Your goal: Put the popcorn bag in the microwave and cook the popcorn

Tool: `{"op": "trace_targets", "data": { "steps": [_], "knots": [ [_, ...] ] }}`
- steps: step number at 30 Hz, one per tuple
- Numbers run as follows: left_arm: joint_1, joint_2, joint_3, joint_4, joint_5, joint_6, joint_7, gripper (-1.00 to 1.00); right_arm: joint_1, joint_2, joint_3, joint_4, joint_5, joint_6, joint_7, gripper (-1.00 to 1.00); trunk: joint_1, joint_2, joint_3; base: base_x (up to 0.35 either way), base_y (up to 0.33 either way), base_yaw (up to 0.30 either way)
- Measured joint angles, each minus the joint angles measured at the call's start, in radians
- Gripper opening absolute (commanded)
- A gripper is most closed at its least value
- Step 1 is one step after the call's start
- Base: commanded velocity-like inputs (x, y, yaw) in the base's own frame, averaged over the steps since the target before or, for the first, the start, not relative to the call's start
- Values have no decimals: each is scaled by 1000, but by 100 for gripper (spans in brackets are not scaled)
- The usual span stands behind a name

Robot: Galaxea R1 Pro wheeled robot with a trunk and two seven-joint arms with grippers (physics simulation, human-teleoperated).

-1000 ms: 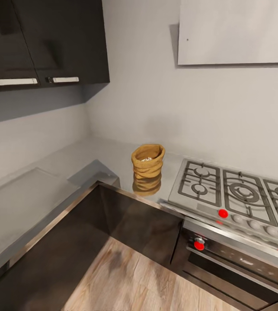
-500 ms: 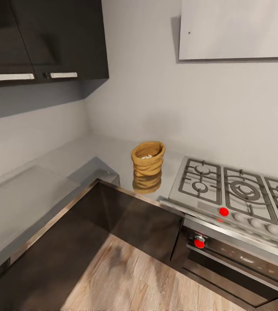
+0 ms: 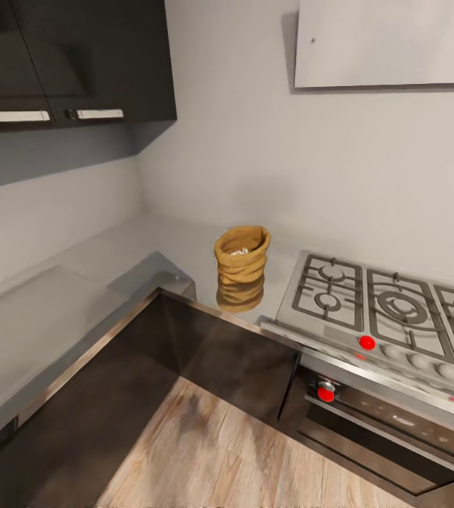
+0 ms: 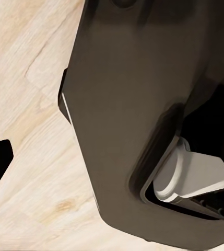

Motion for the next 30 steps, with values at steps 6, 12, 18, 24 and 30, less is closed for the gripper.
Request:
{"op": "trace_targets", "data": {
  "steps": [6,12,18,24,30],
  "knots": [
    [0,0,0,0,-1,0,-2,100,0,-1,1,0,1,-4,0,100,0,0,-10,0,0,0],
    [0,0,-1,1,-4,1,-4,100,0,-1,8,-1,5,-7,0,100,0,0,-19,0,0,0],
    [0,1,-5,2,-11,0,-3,100,0,0,11,-1,10,-54,-1,100,0,0,-29,0,0,0],
    [0,0,-7,3,-14,0,-4,100,0,-4,7,-1,5,-60,-1,100,0,0,-38,0,0,7],
    [0,1,-6,2,-8,1,-6,100,0,0,10,-1,11,-61,-1,100,0,0,-40,0,0,3]
  ]
}}
